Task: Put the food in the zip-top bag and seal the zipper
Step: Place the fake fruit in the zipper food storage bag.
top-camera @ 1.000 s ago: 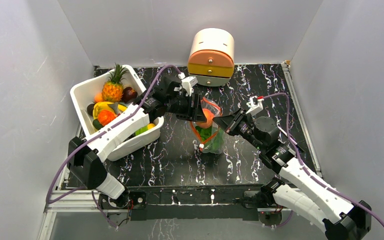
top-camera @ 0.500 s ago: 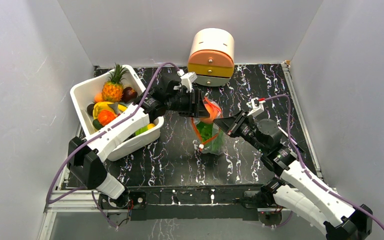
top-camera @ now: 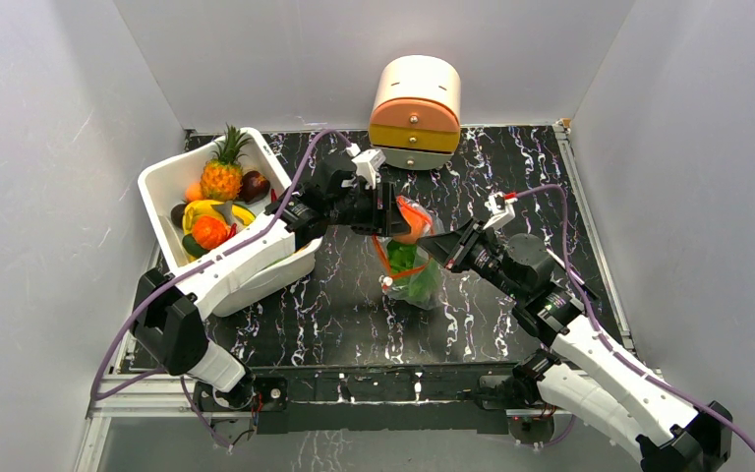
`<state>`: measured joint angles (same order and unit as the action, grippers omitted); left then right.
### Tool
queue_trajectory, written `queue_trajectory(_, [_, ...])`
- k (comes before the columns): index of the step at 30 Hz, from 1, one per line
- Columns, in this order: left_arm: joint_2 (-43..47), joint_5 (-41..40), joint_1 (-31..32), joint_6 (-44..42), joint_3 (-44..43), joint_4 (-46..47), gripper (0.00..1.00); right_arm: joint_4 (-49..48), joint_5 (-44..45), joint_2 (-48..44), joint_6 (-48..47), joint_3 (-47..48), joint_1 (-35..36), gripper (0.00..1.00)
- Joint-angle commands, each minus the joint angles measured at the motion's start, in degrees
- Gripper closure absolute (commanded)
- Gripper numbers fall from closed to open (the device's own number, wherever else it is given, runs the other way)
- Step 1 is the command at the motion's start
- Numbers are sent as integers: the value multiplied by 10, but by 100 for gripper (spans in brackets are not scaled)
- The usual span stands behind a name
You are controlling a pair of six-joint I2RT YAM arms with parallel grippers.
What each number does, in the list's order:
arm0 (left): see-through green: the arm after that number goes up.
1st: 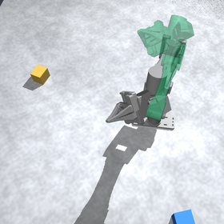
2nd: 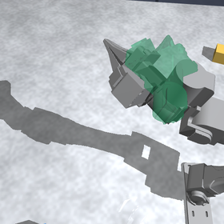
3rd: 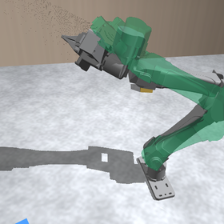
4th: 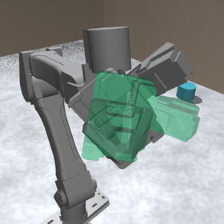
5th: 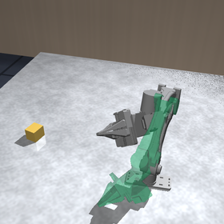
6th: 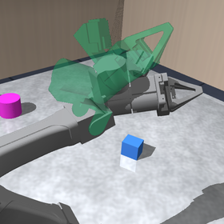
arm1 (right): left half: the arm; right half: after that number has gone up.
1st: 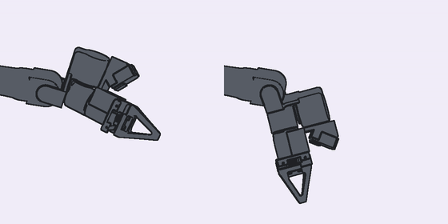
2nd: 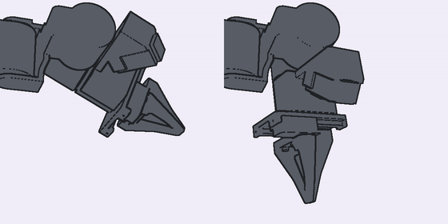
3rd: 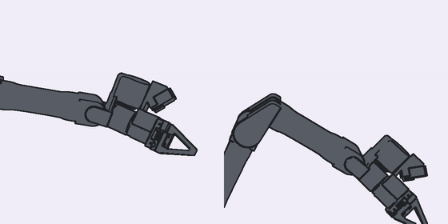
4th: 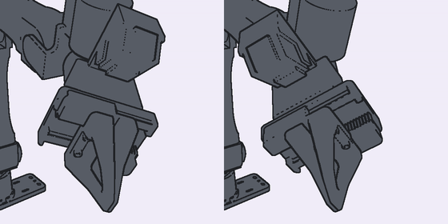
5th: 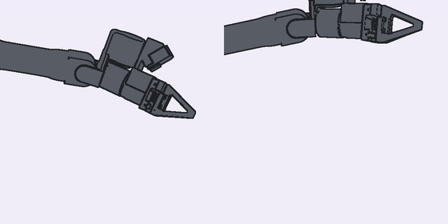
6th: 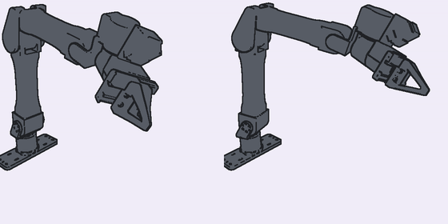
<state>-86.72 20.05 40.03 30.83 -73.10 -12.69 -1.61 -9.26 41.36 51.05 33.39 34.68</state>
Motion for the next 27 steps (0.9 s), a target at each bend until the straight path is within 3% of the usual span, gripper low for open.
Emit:
queue_trajectory(1, [13, -65, 5, -17, -19, -23, 50, -35, -12, -7, -11, 21, -2, 100])
queue_trajectory(5, [15, -20, 4, -12, -40, -34, 28, -33, -5, -8, -14, 21, -3, 100])
queue_trajectory(8, [19, 26, 4, 3, -51, -37, 22, -32, -7, -7, -11, 22, -2, 100])
queue_trajectory(15, [59, 4, 4, -6, -66, -68, 22, -23, 18, -23, -5, 25, -2, 100])
queue_trajectory(23, [74, -175, 4, -57, -129, -200, 26, 30, 74, -51, 13, 64, -2, 100])
queue_trajectory(27, [65, -163, 4, -90, -118, -218, 30, 36, 59, -50, 19, 68, -3, 100])
